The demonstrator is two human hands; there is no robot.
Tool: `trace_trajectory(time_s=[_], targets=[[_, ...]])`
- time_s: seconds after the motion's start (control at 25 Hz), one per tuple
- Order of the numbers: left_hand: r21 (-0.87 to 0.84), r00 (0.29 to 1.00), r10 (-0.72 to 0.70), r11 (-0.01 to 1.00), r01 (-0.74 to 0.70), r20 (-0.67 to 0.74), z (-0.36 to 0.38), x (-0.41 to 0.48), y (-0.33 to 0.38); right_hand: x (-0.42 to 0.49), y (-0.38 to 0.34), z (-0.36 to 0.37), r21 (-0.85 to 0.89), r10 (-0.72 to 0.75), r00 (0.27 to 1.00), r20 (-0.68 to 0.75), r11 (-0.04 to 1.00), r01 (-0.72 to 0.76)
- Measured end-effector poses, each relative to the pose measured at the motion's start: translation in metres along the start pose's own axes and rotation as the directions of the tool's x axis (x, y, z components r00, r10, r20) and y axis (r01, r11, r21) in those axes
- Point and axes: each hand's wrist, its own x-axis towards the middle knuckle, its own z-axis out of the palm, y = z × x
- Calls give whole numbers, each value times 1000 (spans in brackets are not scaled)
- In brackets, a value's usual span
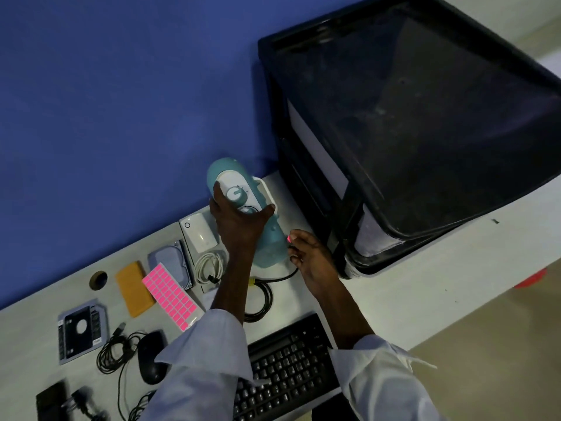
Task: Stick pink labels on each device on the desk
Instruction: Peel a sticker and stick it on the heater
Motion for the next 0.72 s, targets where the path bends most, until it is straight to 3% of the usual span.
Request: trace_trajectory(time_s=[0.12,0.36,0.52,0.72], targets=[[-75,999,-32,997,30,-24,-17,0,-17,2,0,3,7,3,1000,-3,1000,-3],[-236,939,-343,913,333,0,-71,-9,-60,1,10,14,-73,18,1000,2,997,-18],[-385,962,-204,885,260,181,-88,-28,-72,2,17,24,-131,66,998,14,989,-63],[-435,933,-329,826,359,145,-93,-22,-91,3,10,33,-180,38,999,26,983,-33]])
